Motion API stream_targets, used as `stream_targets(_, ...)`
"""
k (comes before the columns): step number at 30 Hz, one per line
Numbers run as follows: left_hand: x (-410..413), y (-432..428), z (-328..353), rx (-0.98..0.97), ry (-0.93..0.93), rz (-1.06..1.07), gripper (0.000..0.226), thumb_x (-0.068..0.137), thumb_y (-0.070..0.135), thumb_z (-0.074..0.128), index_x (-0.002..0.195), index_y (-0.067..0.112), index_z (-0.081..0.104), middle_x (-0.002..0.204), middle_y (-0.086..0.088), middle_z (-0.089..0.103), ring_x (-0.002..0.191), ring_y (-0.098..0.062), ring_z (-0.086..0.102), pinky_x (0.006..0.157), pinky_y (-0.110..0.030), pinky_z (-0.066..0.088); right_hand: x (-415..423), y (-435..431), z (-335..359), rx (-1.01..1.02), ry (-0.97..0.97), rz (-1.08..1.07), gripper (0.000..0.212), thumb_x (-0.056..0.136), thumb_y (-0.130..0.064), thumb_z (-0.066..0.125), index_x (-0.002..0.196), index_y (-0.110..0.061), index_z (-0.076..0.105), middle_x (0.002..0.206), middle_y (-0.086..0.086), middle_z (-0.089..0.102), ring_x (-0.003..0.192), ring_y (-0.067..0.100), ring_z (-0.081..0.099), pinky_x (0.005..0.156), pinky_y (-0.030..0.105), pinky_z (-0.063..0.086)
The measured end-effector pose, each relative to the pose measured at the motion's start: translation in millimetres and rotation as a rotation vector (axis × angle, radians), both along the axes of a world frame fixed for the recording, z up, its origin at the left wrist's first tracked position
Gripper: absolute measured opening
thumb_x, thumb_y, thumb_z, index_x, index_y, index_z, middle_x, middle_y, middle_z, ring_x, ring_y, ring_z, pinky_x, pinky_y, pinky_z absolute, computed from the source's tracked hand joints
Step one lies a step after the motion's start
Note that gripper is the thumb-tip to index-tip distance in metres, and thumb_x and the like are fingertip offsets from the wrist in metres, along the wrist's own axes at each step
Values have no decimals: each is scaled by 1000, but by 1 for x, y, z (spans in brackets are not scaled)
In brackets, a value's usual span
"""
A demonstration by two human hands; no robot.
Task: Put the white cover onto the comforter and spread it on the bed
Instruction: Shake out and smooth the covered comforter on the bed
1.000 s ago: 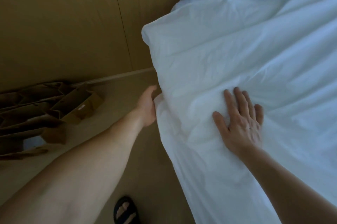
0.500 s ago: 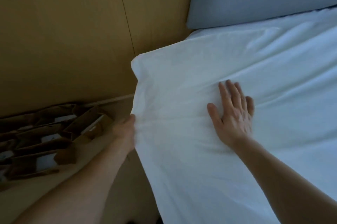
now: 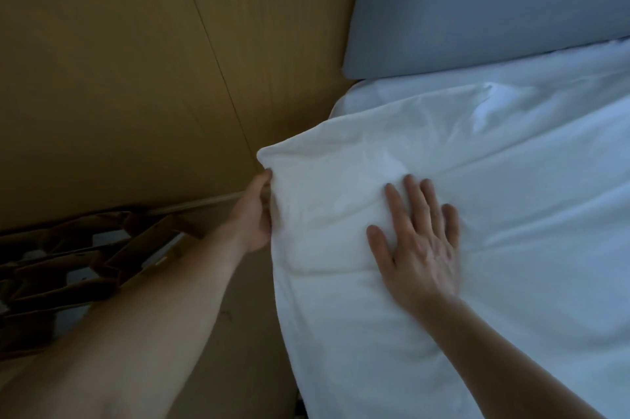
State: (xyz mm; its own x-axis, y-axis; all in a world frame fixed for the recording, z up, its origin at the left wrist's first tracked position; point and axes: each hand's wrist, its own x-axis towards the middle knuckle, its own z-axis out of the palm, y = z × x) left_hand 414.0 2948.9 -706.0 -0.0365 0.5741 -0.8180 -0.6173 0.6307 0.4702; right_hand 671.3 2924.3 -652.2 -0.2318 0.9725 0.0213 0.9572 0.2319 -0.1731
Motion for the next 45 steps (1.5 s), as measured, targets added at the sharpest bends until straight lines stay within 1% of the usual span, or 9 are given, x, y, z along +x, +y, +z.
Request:
stream_targets(5, -8, 32, 32, -38, 135, 139, 42, 84, 48, 71, 115, 22, 65, 111, -6, 73, 104, -26, 67, 79, -42, 52, -2, 5, 7, -31, 18, 0, 69, 95, -57, 30, 155, -22, 30, 163, 5, 24, 152, 25, 14, 120, 48, 10)
stream_targets(11, -42, 17, 51, -143, 410, 148, 51, 77, 45, 80, 115, 18, 61, 108, -4, 66, 96, -26, 64, 86, -41, 53, -40, 32, 24, -60, 45, 26, 70, 96, -59, 22, 158, -25, 20, 166, 3, 16, 154, 22, 4, 122, 50, 5)
stream_targets(18, -71, 4, 19, -296, 733, 209, 51, 100, 43, 51, 134, 4, 56, 131, -12, 59, 117, -33, 57, 91, -34, 45, -52, 46, 29, -96, -8, -66, 76, 93, -61, 16, 158, -23, 20, 166, 1, 14, 154, 19, 1, 123, 42, 0)
stream_targets(21, -77, 11, 12, -275, 817, 16, 51, 103, 44, 44, 137, 7, 53, 135, -13, 56, 122, -34, 54, 95, -37, 45, -54, 51, 29, -164, -60, -95, 77, 91, -62, 11, 159, -25, 14, 167, -1, 5, 153, 17, -6, 123, 40, -5)
stream_targets(25, -96, 12, 10, -285, 993, -652, 46, 104, 37, 45, 137, 5, 50, 134, -20, 54, 119, -38, 53, 96, -44, 45, -71, 41, 31, -270, -31, -136, 76, 91, -67, 2, 159, -31, 1, 166, -5, -13, 150, 15, -24, 122, 40, -15)
stream_targets(33, 7, 108, 79, 425, 867, -1072, 80, 90, 49, 64, 153, 15, 28, 155, -9, 37, 138, -30, 41, 112, -42, 37, -74, 22, 46, -260, 79, -317, 72, 93, -57, 17, 159, -28, 13, 167, -5, 3, 153, 14, -11, 123, 43, -9)
stream_targets(36, 29, 114, 87, 387, 783, -1233, 88, 79, 57, 73, 147, 14, 38, 145, -4, 49, 124, -23, 52, 104, -35, 43, -49, 8, 46, -224, 66, -437, 78, 86, -56, 18, 157, -27, 22, 167, -2, 9, 154, 17, -2, 120, 46, -6)
stream_targets(41, 37, 107, 96, 417, 676, -1282, 51, 69, 55, 81, 103, 20, 66, 102, 4, 72, 95, -18, 69, 87, -33, 55, -18, -31, 43, -126, 12, -699, 75, 90, -63, 32, 152, -22, 36, 159, 3, 34, 149, 23, 26, 118, 41, 7)
stream_targets(45, 28, 119, 108, 403, 502, -1233, 90, 36, 73, 86, 97, 6, 76, 92, -5, 77, 87, -24, 74, 85, -41, 59, 6, -52, 54, -153, 74, -1142, 83, 89, -68, 48, 152, -16, 31, 156, 8, 33, 144, 29, 28, 115, 44, 17)
